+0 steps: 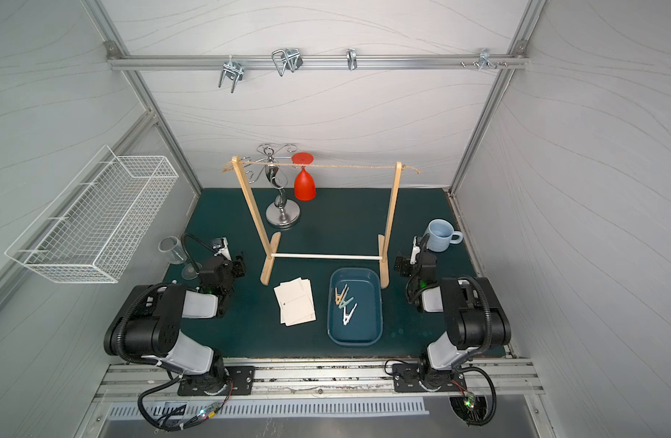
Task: Remove the postcards from the strings
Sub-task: Reset both arms
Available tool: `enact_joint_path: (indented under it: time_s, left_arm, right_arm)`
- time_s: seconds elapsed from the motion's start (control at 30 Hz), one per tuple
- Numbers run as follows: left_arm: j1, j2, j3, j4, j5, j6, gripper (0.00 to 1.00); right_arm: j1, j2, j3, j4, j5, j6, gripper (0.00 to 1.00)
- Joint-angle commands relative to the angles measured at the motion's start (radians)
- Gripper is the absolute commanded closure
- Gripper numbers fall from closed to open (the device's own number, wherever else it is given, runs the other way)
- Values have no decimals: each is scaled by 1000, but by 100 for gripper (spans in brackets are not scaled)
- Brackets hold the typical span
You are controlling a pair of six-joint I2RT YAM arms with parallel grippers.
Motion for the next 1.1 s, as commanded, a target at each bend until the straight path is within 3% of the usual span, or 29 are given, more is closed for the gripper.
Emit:
enact_joint_path:
  time_s: [0.0,0.13,1.07]
  left_arm:
    - [8,5,77,-27,110,17,1]
    - [8,10,117,-94,132,32,1]
    - [-7,13,123,-107,97,36,1]
  right_arm:
    - [0,11,33,81,-72,-33,1]
    - [4,19,122,-82,-99,-58,1]
    - [1,20,120,-75,-108,-56,1]
